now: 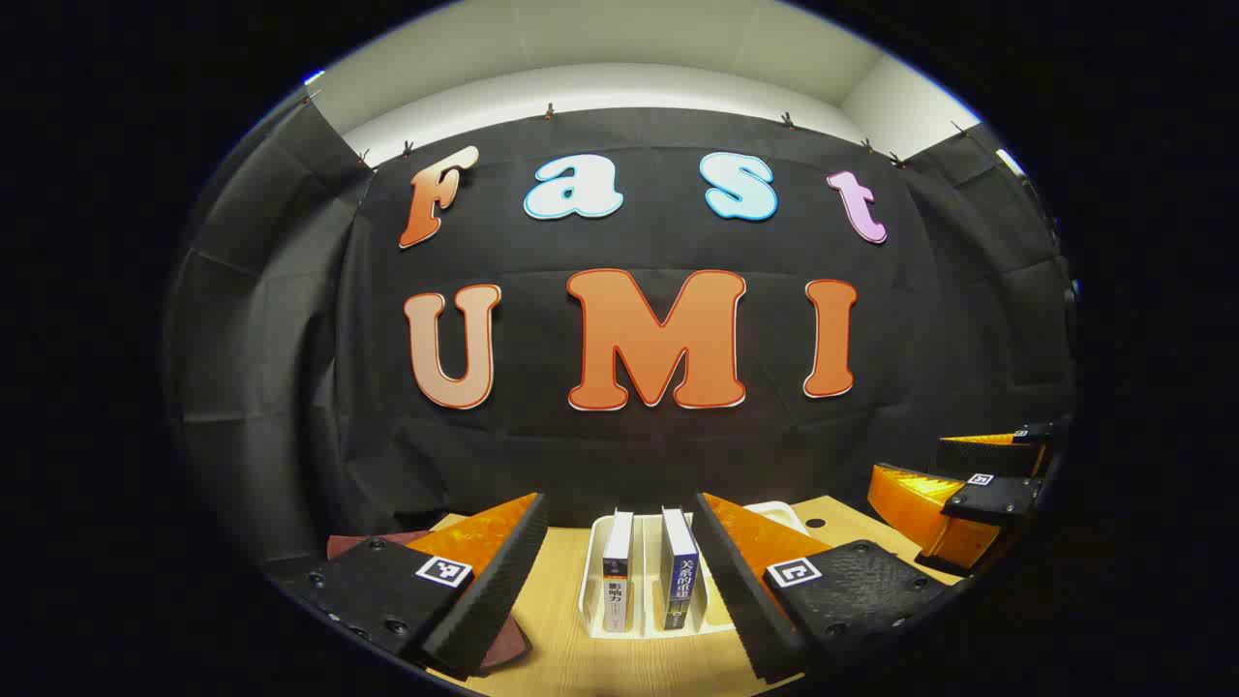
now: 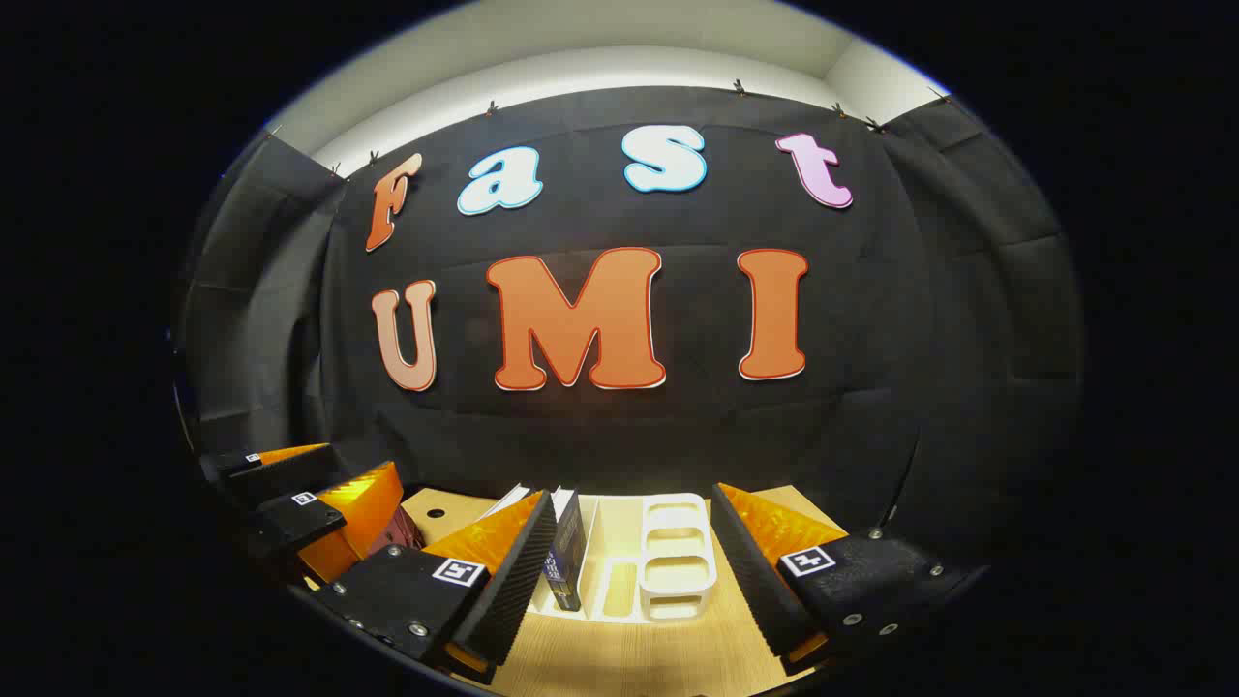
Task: Open the schoolbag, grab two books from the bookshelf and put them into the schoolbag.
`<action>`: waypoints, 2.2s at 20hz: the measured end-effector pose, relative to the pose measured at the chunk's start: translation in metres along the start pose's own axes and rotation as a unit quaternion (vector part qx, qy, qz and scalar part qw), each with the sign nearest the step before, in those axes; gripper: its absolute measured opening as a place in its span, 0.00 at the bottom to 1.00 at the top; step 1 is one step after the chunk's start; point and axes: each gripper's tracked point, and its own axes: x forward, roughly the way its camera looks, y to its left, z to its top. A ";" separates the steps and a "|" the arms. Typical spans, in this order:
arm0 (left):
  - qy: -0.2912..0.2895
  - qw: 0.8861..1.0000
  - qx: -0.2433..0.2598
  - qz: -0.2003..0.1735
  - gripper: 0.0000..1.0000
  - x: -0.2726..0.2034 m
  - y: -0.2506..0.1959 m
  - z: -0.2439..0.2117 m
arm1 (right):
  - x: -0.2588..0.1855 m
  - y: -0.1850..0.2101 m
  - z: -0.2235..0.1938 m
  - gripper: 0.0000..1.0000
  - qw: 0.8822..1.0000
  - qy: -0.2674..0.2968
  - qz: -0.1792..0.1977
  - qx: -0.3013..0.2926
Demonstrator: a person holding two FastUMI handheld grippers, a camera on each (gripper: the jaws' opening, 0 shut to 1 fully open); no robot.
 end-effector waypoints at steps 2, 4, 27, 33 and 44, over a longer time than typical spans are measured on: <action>-0.001 1.000 -0.001 0.003 0.94 0.001 -0.001 0.000 | -0.002 -0.001 -0.001 0.95 1.000 0.000 0.002 0.000; -0.001 1.000 -0.001 0.003 0.95 0.001 -0.002 -0.001 | -0.001 -0.001 -0.002 0.95 1.000 0.002 0.004 -0.001; 0.004 1.000 0.007 0.015 0.95 0.017 0.018 -0.011 | 0.021 0.014 -0.009 0.95 1.000 0.016 0.014 -0.003; 0.001 1.000 0.007 0.018 0.94 0.016 0.024 -0.011 | 0.020 0.016 -0.008 0.95 1.000 0.012 0.016 -0.003; 0.010 0.999 0.020 0.031 0.95 0.011 0.031 -0.025 | 0.019 0.016 -0.011 0.95 1.000 0.014 0.026 -0.009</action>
